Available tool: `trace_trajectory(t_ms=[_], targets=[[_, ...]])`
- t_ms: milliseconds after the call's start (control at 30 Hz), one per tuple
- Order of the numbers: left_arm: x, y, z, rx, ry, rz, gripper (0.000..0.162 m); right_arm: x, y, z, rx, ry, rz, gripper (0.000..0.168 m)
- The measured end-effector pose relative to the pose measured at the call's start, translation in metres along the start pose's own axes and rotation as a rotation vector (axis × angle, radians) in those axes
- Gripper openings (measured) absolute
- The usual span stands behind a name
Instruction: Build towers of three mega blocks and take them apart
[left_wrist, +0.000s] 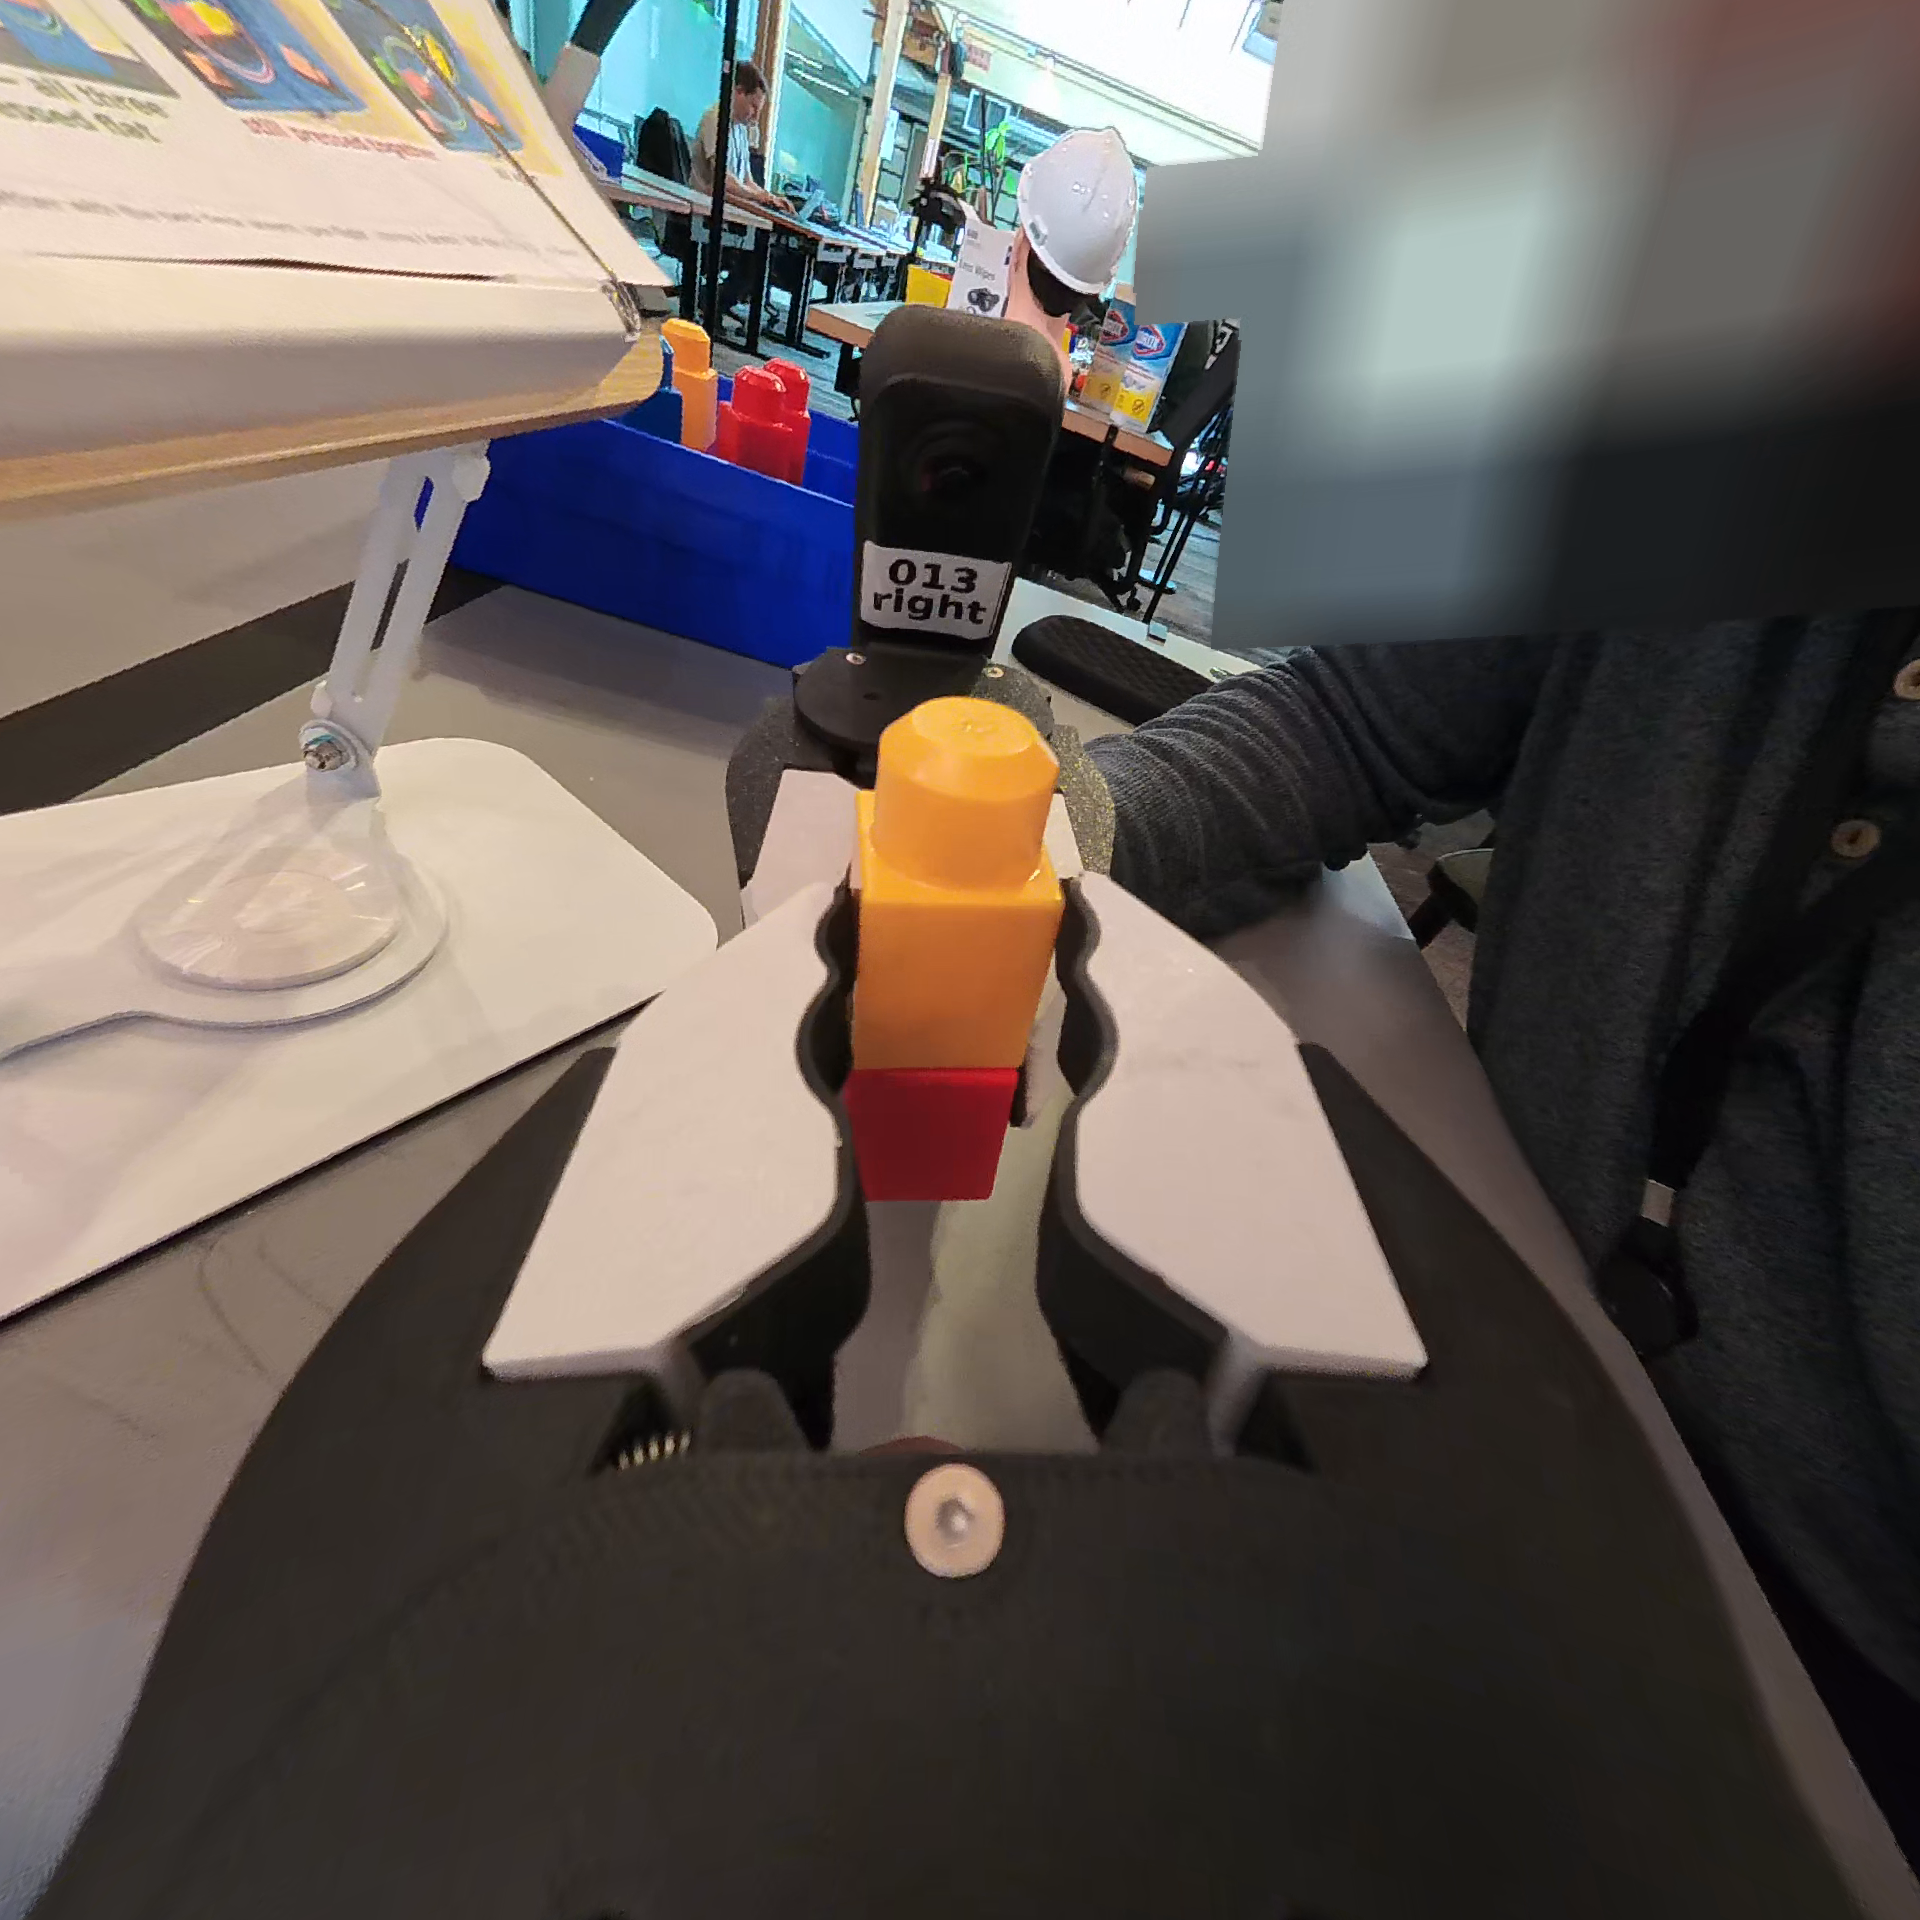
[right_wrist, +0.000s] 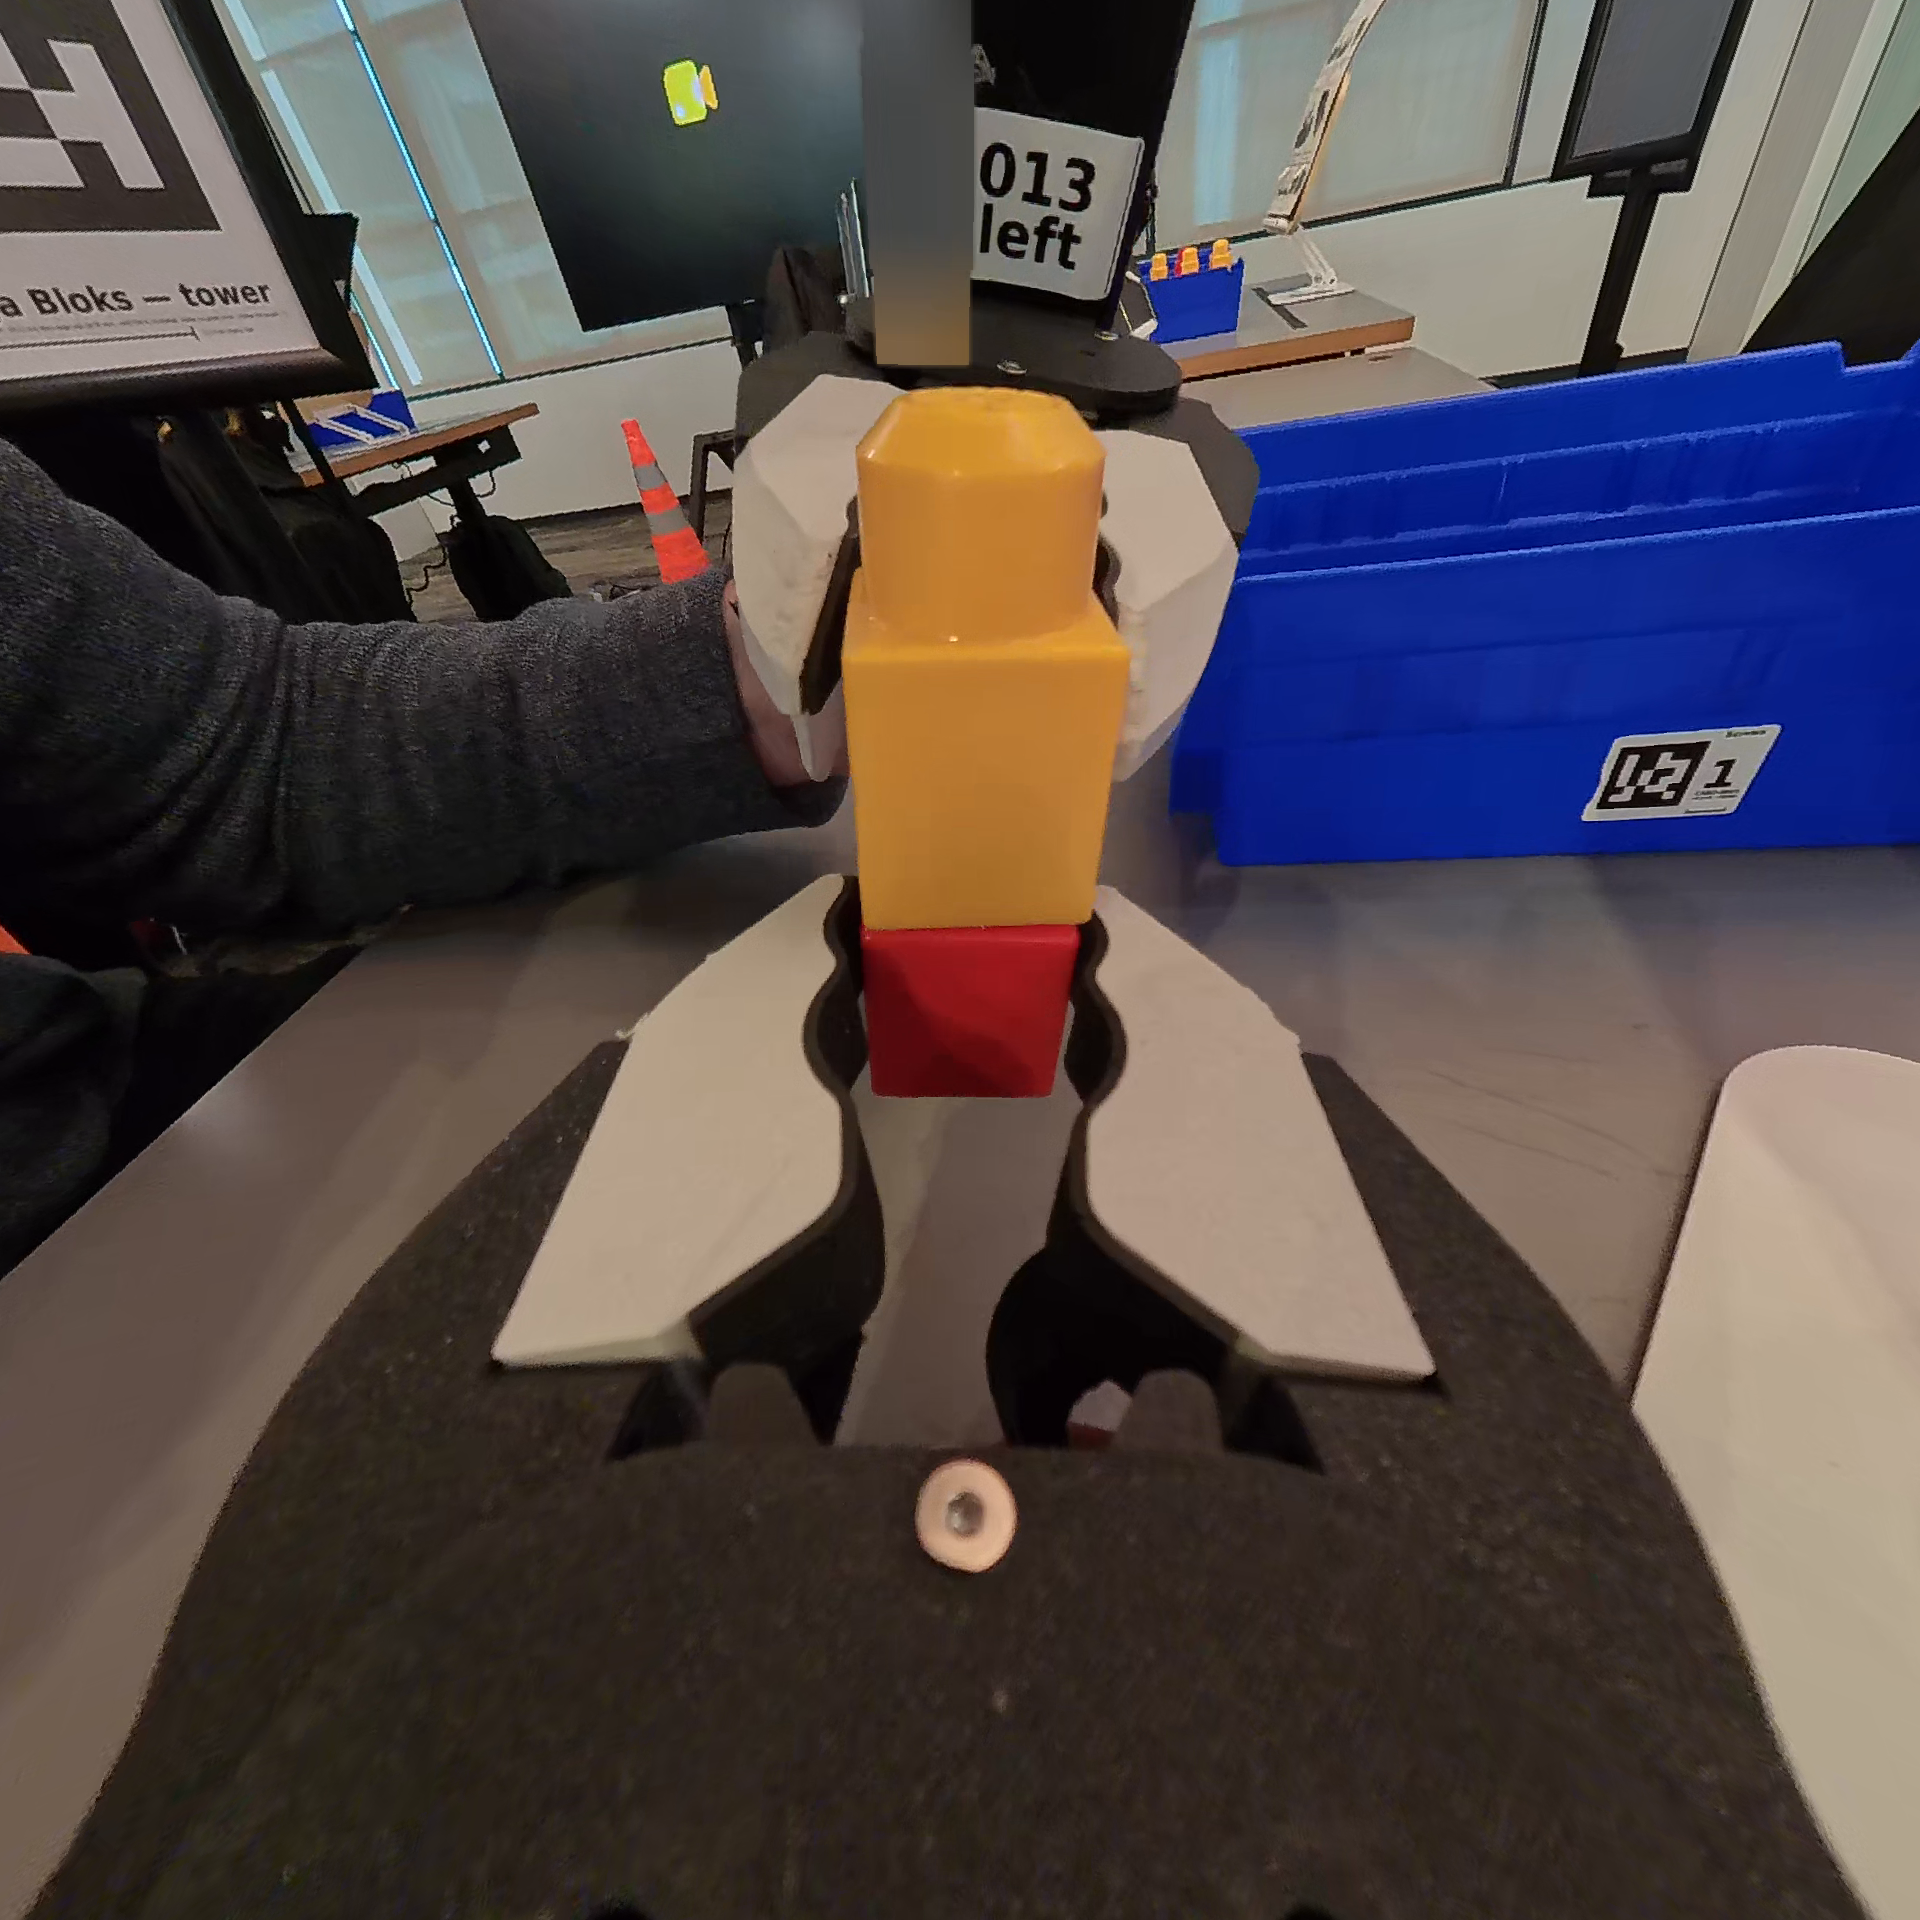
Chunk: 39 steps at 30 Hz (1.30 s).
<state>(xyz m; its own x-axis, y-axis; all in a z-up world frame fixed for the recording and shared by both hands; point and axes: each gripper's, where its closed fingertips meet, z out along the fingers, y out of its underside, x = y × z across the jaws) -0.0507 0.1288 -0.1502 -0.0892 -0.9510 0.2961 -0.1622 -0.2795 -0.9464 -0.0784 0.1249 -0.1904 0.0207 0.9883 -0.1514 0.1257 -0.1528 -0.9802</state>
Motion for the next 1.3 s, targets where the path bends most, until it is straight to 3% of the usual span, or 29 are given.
trace_trajectory(t_ms=[933,1033,1100,1300], targets=[[-0.0005,-0.0008,-0.0003,0.025,0.023,0.006,0.036,-0.0010,-0.0041,-0.0028,0.034,-0.033,0.028,0.036],[-0.0064,-0.0014,0.0015,0.042,-0.006,-0.019,0.036,-0.0005,-0.0031,-0.0015,0.024,-0.041,0.042,0.045],[-0.0048,-0.0024,0.0025,0.058,0.006,-0.025,0.036,0.0007,-0.0033,-0.0019,0.026,-0.042,0.055,0.036],[-0.0057,-0.0028,0.0028,0.068,0.004,-0.036,0.036,0.0012,-0.0037,-0.0033,0.032,-0.044,0.063,0.036]])
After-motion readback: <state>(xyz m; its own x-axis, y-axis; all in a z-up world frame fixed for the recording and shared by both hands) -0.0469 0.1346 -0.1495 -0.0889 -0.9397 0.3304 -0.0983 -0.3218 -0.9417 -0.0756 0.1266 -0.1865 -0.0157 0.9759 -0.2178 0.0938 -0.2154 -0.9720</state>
